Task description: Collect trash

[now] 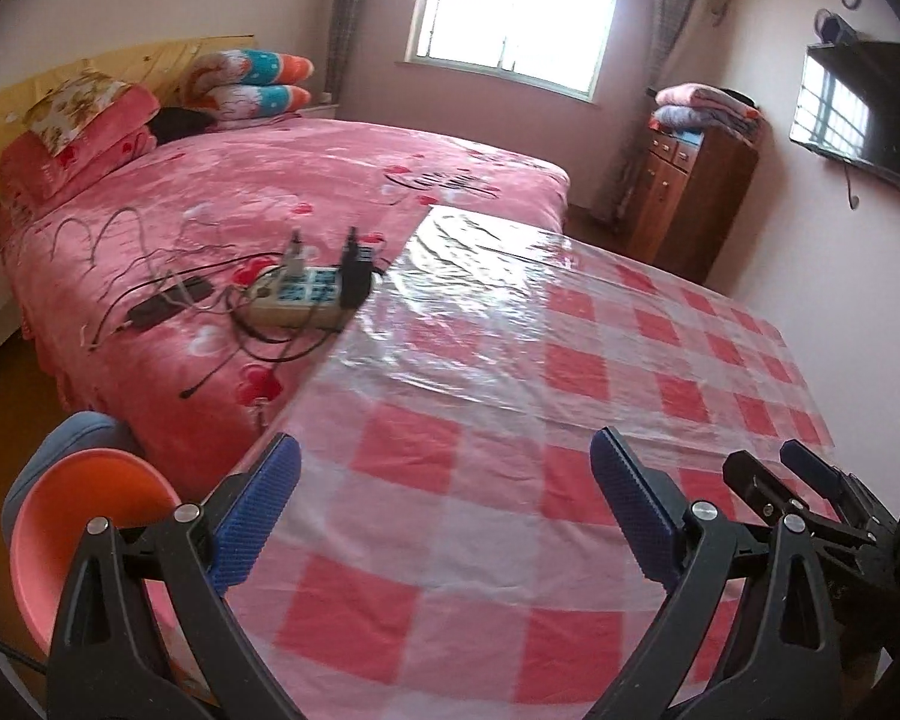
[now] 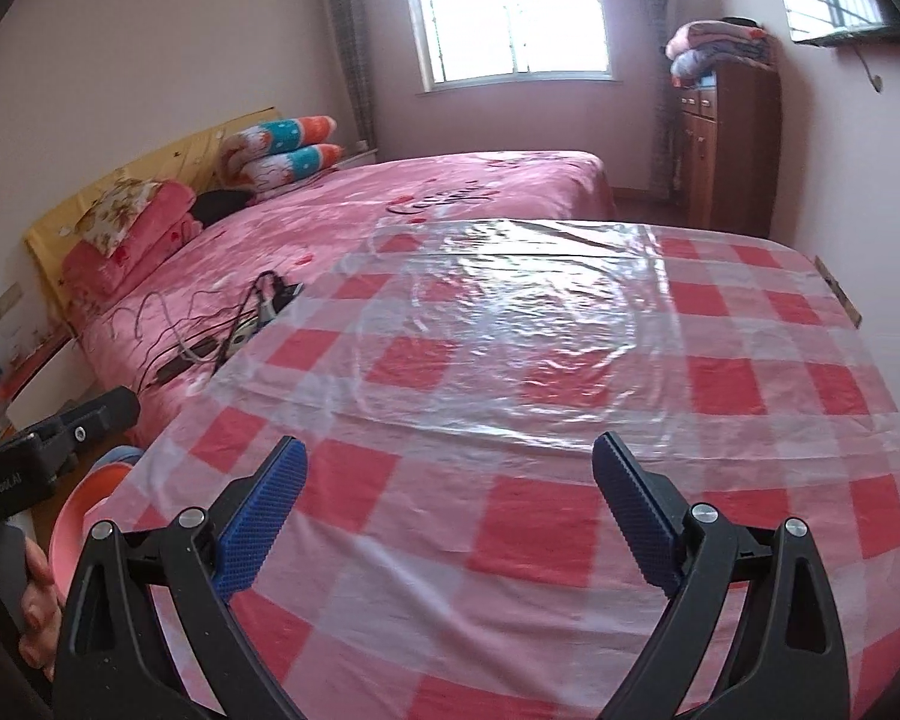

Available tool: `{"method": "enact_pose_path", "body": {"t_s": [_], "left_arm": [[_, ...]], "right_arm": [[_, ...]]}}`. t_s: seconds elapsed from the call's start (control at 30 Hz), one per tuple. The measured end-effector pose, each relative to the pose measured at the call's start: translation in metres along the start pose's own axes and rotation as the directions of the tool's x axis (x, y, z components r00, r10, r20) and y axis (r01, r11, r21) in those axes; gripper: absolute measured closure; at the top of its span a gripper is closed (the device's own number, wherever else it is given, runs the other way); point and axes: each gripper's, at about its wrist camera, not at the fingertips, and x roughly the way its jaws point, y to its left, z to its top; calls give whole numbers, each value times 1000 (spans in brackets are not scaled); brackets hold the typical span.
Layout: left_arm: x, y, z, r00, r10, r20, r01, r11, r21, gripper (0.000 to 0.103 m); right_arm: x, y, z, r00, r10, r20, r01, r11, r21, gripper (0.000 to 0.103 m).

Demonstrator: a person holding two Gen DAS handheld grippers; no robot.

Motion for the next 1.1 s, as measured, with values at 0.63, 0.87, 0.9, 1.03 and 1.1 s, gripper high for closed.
{"method": "enact_pose_path", "body": {"t_s": [0.63, 0.87, 0.9, 1.03, 1.1], "left_arm": [[22, -93, 2, 997, -68, -26, 71, 992, 108, 6], [28, -114, 2, 997, -72, -31, 75, 989, 130, 5], [29, -117, 3, 997, -69, -32, 73, 988, 135, 5], [35, -127, 2, 997, -61, -48, 68, 987, 147, 5], [37, -132, 1, 997, -59, -57, 67, 986, 153, 6]], "right_arm": [[-15, -67, 3, 987, -152, 57, 147, 986, 77, 8], [-21, -84, 3, 980, -185, 69, 177, 979, 99, 8], [-22, -87, 2, 979, -190, 71, 182, 978, 102, 8], [-23, -96, 1, 974, -212, 74, 204, 973, 108, 8], [-24, -101, 1, 973, -217, 74, 207, 971, 118, 8]]}}
